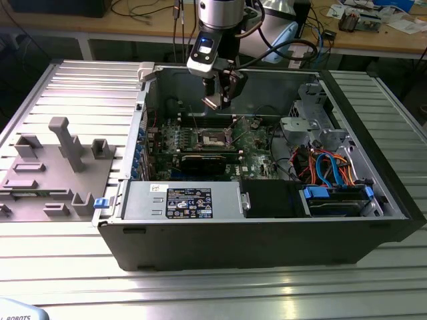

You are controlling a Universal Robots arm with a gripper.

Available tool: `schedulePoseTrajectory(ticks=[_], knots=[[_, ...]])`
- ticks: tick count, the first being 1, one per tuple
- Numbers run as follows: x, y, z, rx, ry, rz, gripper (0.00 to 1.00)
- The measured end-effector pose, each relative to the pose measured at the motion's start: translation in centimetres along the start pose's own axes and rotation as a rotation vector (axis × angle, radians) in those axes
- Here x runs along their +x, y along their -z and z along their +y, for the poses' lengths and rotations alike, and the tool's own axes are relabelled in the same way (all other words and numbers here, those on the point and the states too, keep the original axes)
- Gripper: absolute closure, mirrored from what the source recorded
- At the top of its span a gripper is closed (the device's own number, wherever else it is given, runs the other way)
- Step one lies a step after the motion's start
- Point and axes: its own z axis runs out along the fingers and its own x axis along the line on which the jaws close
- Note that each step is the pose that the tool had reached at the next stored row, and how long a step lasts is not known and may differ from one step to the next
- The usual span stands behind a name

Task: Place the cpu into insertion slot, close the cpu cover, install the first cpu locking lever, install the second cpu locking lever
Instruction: 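Place the cpu into insertion slot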

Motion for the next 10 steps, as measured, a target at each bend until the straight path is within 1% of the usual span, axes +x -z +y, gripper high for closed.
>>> schedulePoseTrajectory(ticks=[10], knots=[[0.0,0.0,0.0,-0.0002,-0.018,-0.0015,0.46]])
